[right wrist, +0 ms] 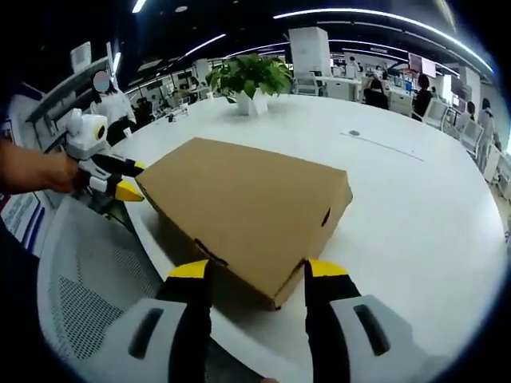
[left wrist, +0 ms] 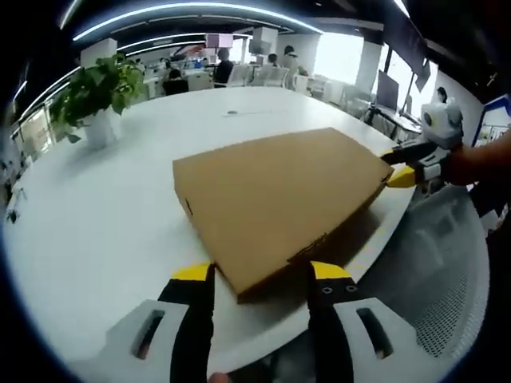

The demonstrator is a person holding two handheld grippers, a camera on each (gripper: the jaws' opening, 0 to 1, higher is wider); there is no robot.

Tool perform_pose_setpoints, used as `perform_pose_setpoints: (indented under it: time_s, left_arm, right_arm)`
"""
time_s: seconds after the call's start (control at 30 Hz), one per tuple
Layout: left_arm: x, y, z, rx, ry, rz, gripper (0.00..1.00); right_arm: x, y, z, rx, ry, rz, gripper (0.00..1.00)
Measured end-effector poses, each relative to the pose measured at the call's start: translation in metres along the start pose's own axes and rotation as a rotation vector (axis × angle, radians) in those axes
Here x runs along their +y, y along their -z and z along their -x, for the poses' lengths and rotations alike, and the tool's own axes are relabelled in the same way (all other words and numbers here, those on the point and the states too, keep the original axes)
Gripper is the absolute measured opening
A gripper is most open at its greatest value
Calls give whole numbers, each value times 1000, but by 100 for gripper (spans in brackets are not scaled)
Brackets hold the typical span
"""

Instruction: Operate the shoe box by opening the lid, removing the specified soft item, and placing it in the target area until the item is outside and the box remains undamaged.

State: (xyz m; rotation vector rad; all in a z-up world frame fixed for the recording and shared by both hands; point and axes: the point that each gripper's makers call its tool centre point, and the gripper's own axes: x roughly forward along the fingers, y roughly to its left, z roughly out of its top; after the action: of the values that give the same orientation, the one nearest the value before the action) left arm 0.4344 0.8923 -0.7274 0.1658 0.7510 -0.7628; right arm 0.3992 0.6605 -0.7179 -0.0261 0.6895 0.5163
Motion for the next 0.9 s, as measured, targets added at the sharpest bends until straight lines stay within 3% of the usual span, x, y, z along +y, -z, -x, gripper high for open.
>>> perform_pose_setpoints:
  time_s: [0.9]
  left_arm:
    - [-3, -16, 14, -33, -5, 43, 45]
  right_arm:
    - [4, -19, 14, -28, -10, -7, 42]
